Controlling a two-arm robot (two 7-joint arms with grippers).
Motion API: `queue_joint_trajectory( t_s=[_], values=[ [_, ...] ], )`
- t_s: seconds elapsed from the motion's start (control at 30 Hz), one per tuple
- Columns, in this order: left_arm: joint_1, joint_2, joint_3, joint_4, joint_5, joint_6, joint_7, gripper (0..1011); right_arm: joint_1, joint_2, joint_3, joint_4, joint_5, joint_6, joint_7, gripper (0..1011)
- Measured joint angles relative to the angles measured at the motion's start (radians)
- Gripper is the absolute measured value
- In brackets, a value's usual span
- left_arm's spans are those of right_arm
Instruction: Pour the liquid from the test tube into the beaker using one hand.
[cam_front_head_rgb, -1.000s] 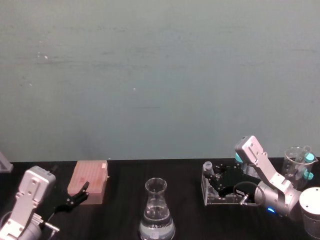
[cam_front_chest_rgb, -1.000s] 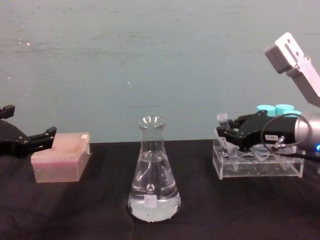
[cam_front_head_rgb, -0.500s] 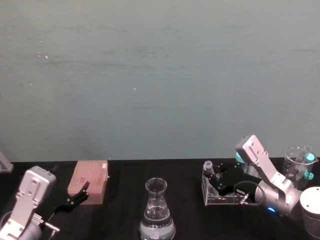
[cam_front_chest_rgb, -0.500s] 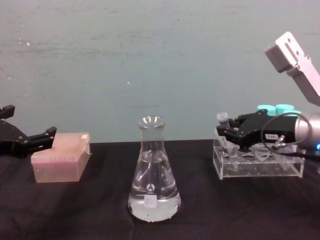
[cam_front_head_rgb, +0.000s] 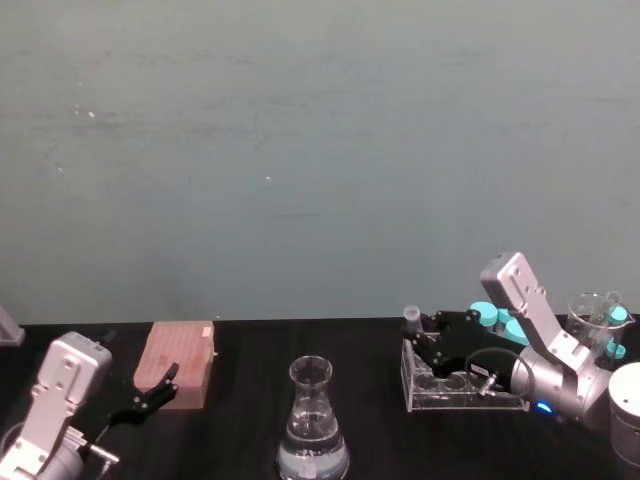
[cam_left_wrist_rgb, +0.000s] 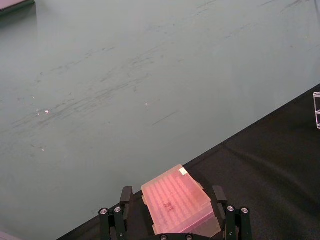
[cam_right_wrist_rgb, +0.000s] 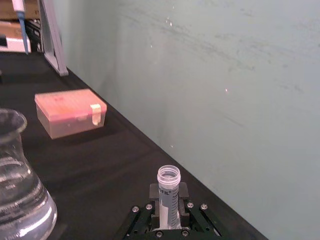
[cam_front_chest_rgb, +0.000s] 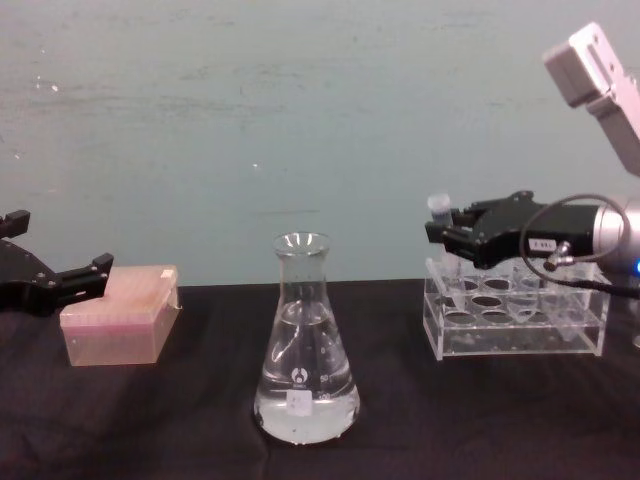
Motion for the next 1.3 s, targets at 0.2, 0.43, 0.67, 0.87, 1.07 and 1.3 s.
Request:
queue_joint_trajectory(
  t_s=[0.2,0.43,0.67,0.87,1.07,1.3],
  values=[
    [0.000,0.000,0.000,0.000,0.000,0.000,0.000,1000,-0.009,0.010,0.008,-0.051,0.024,0.010,0.006,208],
    [0.000,0.000,0.000,0.000,0.000,0.000,0.000,1000,-0.002,0.022,0.007,-0.074,0.034,0.001,0.007,208],
    [0.000,0.000,0.000,0.000,0.000,0.000,0.000,1000,0.019,0.029,-0.003,-0.076,0.035,-0.027,0.013,208],
    [0.000,0.000,0.000,0.000,0.000,0.000,0.000,1000,0.039,0.030,-0.027,-0.071,0.006,-0.068,0.015,208],
    [0.000,0.000,0.000,0.000,0.000,0.000,0.000,1000,0.051,0.030,-0.051,-0.067,-0.029,-0.105,0.010,208],
    [0.000,0.000,0.000,0.000,0.000,0.000,0.000,1000,0.055,0.034,-0.080,-0.081,-0.087,-0.145,-0.018,208]
  ],
)
